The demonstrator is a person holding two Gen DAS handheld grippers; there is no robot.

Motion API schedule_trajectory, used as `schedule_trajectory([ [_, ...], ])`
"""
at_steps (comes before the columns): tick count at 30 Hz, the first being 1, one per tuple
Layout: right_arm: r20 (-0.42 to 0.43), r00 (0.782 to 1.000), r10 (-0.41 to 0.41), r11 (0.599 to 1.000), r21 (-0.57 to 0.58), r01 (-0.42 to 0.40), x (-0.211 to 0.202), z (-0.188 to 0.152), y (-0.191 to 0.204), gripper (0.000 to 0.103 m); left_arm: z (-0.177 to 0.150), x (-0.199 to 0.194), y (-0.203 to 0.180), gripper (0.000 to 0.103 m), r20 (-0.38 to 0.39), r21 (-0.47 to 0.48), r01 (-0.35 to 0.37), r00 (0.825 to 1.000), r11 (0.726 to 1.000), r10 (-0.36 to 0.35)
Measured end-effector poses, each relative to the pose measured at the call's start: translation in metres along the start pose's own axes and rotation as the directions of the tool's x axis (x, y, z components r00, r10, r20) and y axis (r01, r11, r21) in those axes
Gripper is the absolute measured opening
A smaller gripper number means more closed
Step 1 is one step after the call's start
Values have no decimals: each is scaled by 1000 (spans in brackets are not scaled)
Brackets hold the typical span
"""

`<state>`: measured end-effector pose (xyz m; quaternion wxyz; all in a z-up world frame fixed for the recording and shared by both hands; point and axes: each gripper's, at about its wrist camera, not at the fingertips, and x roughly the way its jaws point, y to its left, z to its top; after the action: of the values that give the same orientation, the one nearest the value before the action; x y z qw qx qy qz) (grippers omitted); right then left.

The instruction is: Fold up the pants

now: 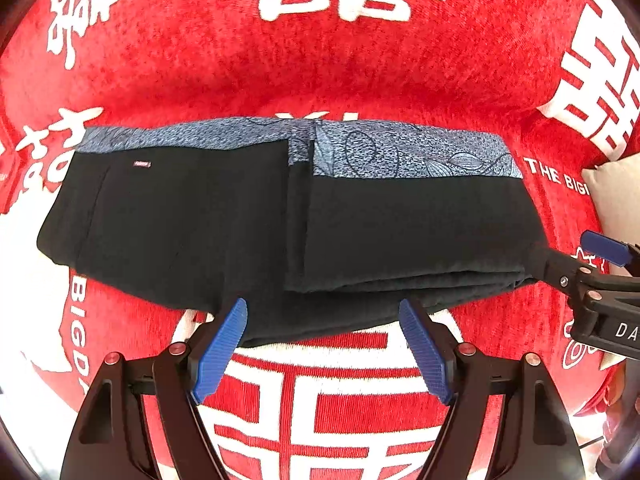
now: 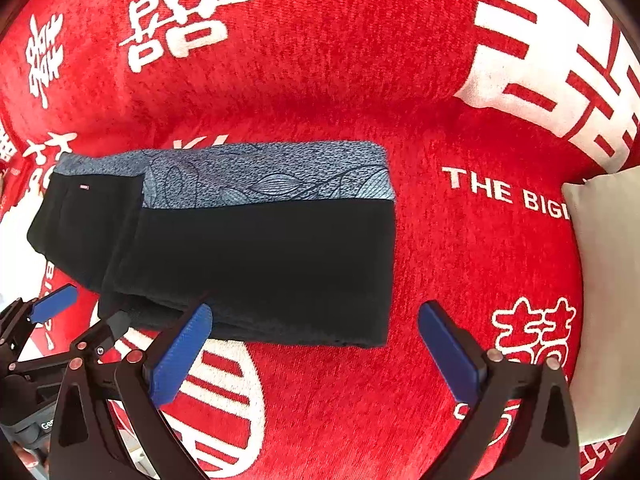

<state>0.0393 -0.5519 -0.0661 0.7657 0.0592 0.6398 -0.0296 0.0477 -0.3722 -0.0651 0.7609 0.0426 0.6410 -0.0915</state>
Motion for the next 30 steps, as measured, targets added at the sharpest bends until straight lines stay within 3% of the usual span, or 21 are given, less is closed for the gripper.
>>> schedule_trajectory([
  [16,-29,999,23,993,-118,-27,3,4,41,103,-18,-11,39,79,0,-131,-37,999,991,38],
  [30,-57,998,3,994,-110,-10,10,3,102,103,-16,-7,111,79,-19,-135,-32,999,990,30],
])
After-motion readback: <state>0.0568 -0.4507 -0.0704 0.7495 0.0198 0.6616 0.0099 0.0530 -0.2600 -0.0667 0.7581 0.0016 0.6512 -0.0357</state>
